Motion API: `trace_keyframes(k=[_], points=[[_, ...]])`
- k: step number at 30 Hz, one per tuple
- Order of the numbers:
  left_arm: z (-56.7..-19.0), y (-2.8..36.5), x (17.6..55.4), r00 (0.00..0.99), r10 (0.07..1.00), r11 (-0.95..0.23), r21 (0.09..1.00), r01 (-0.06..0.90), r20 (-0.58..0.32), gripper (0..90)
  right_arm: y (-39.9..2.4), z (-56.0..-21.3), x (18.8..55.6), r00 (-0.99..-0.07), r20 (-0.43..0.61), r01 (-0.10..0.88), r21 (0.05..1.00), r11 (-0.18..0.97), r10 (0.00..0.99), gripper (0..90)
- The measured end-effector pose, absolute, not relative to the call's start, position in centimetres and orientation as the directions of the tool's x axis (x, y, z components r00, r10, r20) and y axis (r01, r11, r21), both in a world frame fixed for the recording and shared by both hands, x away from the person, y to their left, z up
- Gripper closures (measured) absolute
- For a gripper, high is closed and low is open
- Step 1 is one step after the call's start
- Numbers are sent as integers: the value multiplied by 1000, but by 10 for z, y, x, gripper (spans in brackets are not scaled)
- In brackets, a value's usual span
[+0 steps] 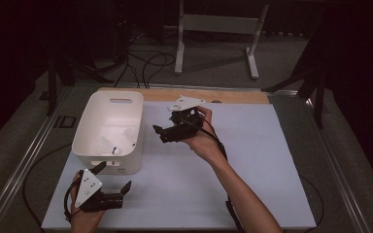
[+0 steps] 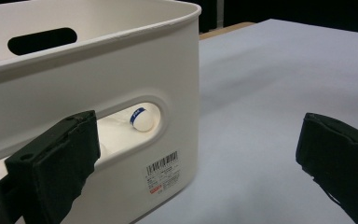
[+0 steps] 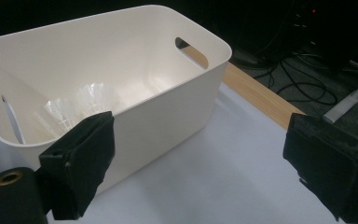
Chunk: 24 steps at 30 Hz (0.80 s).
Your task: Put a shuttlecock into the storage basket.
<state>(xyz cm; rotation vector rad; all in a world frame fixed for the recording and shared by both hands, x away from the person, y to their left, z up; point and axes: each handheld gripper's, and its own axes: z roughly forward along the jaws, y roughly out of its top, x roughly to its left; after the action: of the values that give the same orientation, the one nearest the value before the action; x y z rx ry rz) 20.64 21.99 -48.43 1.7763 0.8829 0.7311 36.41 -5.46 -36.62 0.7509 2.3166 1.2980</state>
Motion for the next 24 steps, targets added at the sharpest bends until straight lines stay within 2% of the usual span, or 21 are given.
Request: trace_keyframes(k=[24], points=[[-484,220,206,553,829,-249,939,236,81,3,-81,-377,360,-757,-63,282,867,412,650,89]])
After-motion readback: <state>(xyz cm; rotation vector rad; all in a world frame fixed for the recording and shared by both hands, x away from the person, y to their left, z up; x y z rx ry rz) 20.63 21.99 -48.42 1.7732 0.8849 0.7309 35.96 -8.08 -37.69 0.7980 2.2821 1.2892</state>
